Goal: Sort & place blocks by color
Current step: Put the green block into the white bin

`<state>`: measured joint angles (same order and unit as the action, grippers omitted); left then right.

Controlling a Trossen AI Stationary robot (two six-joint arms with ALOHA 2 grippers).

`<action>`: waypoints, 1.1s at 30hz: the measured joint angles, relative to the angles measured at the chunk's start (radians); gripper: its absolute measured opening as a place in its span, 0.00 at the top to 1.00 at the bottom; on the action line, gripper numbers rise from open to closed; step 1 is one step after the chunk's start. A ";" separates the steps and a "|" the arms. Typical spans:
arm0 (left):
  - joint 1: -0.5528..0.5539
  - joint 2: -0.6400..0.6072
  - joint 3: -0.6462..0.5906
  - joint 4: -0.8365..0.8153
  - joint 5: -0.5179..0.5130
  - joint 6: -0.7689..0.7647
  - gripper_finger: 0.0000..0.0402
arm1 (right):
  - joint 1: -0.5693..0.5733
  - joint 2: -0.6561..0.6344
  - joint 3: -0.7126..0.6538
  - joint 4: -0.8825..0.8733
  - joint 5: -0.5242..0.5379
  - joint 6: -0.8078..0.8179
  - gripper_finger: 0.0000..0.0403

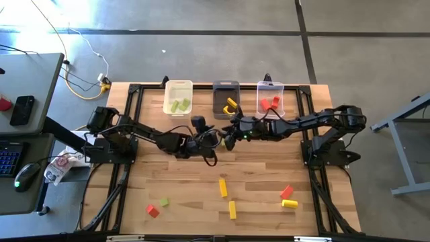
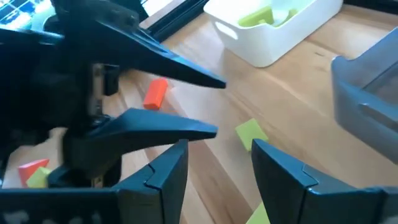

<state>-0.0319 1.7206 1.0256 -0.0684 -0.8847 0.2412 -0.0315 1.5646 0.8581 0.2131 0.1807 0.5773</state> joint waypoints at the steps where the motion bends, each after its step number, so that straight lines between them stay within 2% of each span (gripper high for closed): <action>1: 0.007 0.000 0.000 -0.031 0.012 -0.027 0.65 | 0.000 0.000 0.000 0.000 0.001 -0.001 0.59; 5: 0.040 0.000 0.000 -0.146 0.115 -0.139 0.57 | 0.001 0.000 -0.001 -0.006 0.001 -0.002 0.59; 9: 0.091 0.000 0.000 -0.237 0.288 -0.249 0.50 | 0.000 0.000 -0.001 -0.006 0.002 -0.002 0.59; 15: 0.171 0.000 0.000 -0.271 0.503 -0.298 0.44 | 0.000 0.000 -0.001 -0.007 0.004 -0.002 0.59; 21: 0.245 0.000 0.000 -0.299 0.677 -0.168 0.42 | 0.000 0.000 -0.002 -0.022 0.006 -0.002 0.59; 26: 0.306 0.000 0.036 -0.394 0.808 -0.047 0.43 | 0.000 0.000 -0.002 -0.045 0.006 -0.002 0.59; 33: 0.359 0.000 0.072 -0.423 0.860 0.096 0.43 | 0.000 0.000 -0.002 -0.052 0.007 -0.001 0.60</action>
<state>0.3274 1.7203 1.0981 -0.4914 -0.0243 0.3374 -0.0319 1.5650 0.8558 0.1608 0.1875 0.5758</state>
